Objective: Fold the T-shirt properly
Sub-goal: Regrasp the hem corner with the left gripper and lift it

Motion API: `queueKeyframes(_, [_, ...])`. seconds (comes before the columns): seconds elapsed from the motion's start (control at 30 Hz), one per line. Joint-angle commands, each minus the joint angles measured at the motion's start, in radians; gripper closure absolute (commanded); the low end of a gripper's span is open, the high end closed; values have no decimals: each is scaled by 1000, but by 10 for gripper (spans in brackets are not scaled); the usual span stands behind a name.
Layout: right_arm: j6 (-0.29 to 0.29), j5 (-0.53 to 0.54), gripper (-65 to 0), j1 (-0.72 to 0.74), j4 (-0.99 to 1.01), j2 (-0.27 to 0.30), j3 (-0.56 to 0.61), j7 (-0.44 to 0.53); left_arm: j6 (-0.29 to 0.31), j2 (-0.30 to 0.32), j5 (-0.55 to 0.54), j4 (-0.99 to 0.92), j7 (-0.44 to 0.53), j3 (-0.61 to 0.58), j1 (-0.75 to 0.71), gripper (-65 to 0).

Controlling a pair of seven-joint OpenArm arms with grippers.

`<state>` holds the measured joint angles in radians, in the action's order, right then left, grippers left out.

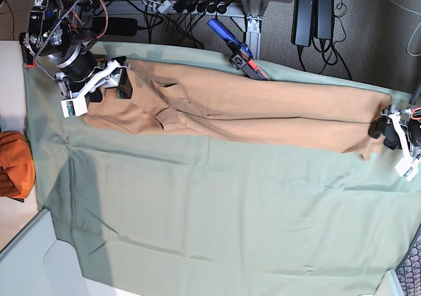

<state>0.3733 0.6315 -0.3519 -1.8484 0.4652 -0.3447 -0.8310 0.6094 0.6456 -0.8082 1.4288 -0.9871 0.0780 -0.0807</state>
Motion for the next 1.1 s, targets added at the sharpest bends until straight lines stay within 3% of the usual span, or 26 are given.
queueKeyframes(0.0, [102,12,-445,5,-17,16,-10,23,-24,23,21,12,3,9,2,-408])
queueKeyframes(0.17, [102,13,-445,6,-17,16,-10,24,-17,20,-22,12,-5,8,-29,-408])
queueKeyframes(0.43, [102,12,-445,6,-17,13,-10,26,89,16,-212,27,-59,8,-56,-408])
queueKeyframes(0.7, [102,12,-445,6,-17,13,-10,27,89,8,-272,82,-54,8,-55,-408])
queueKeyframes(0.9, [102,13,-445,5,-17,13,-10,27,89,-57,-270,81,-26,8,-50,-401])
queueKeyframes(0.97, [102,13,-445,5,-17,13,-10,27,89,-85,-251,81,-23,8,-50,-326])
queueKeyframes(1.07, [102,13,-445,5,-17,13,-10,27,89,-114,-169,81,29,8,-49,-154])
